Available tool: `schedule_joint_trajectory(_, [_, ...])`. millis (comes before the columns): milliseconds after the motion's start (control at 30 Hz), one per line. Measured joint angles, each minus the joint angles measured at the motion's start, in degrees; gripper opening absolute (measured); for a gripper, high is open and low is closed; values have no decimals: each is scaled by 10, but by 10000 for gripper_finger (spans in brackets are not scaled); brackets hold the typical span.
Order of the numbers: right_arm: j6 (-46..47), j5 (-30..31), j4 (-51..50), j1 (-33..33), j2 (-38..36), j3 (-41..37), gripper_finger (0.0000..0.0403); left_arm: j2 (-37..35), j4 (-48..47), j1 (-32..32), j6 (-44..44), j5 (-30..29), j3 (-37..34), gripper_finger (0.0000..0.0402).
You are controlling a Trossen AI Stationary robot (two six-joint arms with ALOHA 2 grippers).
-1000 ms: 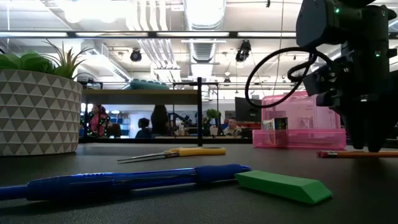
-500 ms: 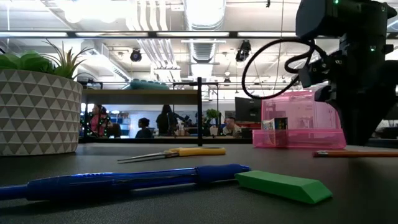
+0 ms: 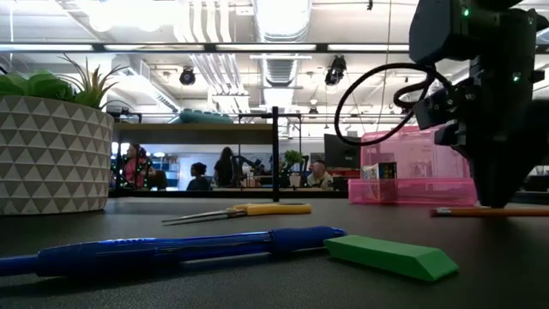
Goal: Pack school essentials
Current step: Put the top yellow pencil into the pink supply box
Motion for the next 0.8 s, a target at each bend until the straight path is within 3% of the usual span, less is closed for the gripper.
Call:
schedule_joint_trajectory(467, [4, 23, 10, -4, 1, -12, 79, 0, 0, 0, 0, -6, -1, 380])
schedule_joint_trajectory(800, [34, 19, 13, -4, -1, -23, 15, 0, 0, 0, -1, -15, -1, 380])
